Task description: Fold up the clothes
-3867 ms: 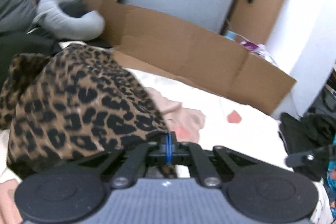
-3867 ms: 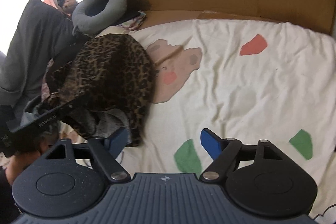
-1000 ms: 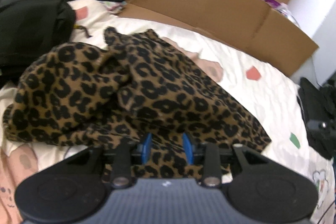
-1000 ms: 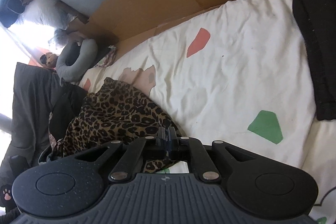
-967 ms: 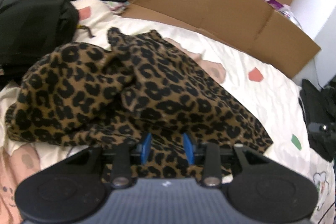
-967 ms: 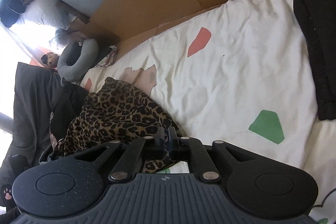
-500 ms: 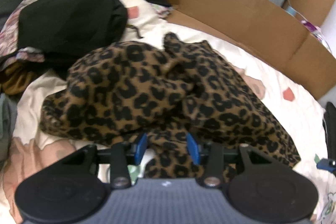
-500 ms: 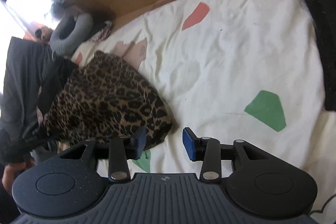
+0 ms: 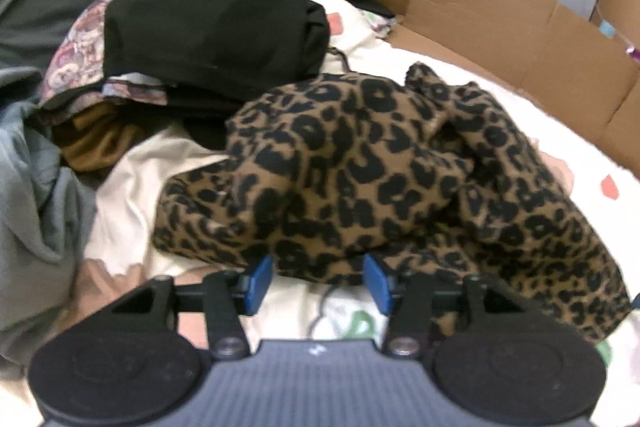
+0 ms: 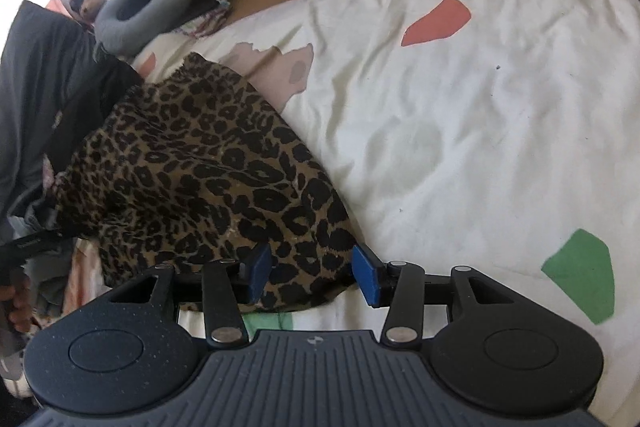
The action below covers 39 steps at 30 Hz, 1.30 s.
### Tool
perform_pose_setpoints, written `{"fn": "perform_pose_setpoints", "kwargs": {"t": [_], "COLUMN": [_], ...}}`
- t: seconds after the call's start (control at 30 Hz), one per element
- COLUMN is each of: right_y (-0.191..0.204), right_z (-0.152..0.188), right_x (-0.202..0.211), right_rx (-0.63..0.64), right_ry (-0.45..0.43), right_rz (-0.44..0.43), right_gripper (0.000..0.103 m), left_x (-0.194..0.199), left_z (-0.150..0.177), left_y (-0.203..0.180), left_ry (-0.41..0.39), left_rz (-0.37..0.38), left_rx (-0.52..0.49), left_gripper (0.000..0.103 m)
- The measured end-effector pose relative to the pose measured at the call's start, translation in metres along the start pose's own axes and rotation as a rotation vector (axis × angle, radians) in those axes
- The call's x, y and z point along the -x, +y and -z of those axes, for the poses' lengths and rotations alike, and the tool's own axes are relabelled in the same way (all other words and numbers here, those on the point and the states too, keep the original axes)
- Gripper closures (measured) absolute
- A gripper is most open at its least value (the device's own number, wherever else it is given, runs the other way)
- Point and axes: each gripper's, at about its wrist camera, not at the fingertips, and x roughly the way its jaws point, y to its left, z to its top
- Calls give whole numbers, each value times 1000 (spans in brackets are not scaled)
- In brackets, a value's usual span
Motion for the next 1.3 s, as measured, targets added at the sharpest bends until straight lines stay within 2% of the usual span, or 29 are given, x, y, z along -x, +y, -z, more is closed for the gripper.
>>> {"fn": "perform_pose_setpoints", "kwargs": {"t": [0.07, 0.17, 0.23, 0.27, 0.3, 0.33, 0.37, 0.47, 0.53, 0.57, 0.6, 0.67, 0.7, 0.87, 1.13, 1.3], "right_y": [4, 10, 14, 15, 16, 17, 19, 23, 24, 24, 25, 24, 23, 14, -4, -15], "right_z": [-1, -3, -4, -3, -3, -3, -2, -1, 0, 1, 2, 4, 3, -1, -3, -6], "right_x": [-6, -16, -21, -22, -24, -26, -26, -24, -20, -19, -17, -12, -9, 12, 50, 73], "right_rx": [22, 55, 73, 79, 86, 93, 121, 166, 164, 170, 176, 175, 166, 94, 7, -30], "right_ry": [8, 21, 32, 40, 48, 55, 62, 71, 59, 58, 57, 53, 51, -3, -92, -158], "right_rz": [14, 35, 42, 41, 40, 39, 44, 36, 27, 29, 32, 35, 37, 35, 36, 40], "right_gripper": [52, 52, 52, 60, 66, 84, 97, 103, 103, 103, 103, 103, 103, 103, 103, 103], "left_x": [-2, -6, -8, -10, -13, -15, -17, -24, -28, -30, -32, -28, -25, -10, 33, 52], "left_z": [-1, -2, -4, -6, -7, -9, -10, -14, -17, -18, -19, -20, -20, -21, -37, -55], "left_y": [3, 9, 14, 15, 15, 15, 15, 16, 16, 16, 17, 14, 12, 3, -12, -18], "left_ry": [-1, -10, -20, -21, -22, -22, -23, -24, -25, -25, -25, -23, -21, -13, 4, 1], "left_rz": [-4, -49, -82, -85, -83, -80, -77, -69, -64, -61, -59, -46, -39, -3, 45, 51], "left_rx": [-23, -47, -63, -79, -99, -120, -140, -201, -241, -261, -282, -294, -297, -315, -346, -319], "left_gripper": [42, 34, 33, 30, 24, 21, 21, 22, 26, 36, 59, 86, 90, 97, 98, 98]}}
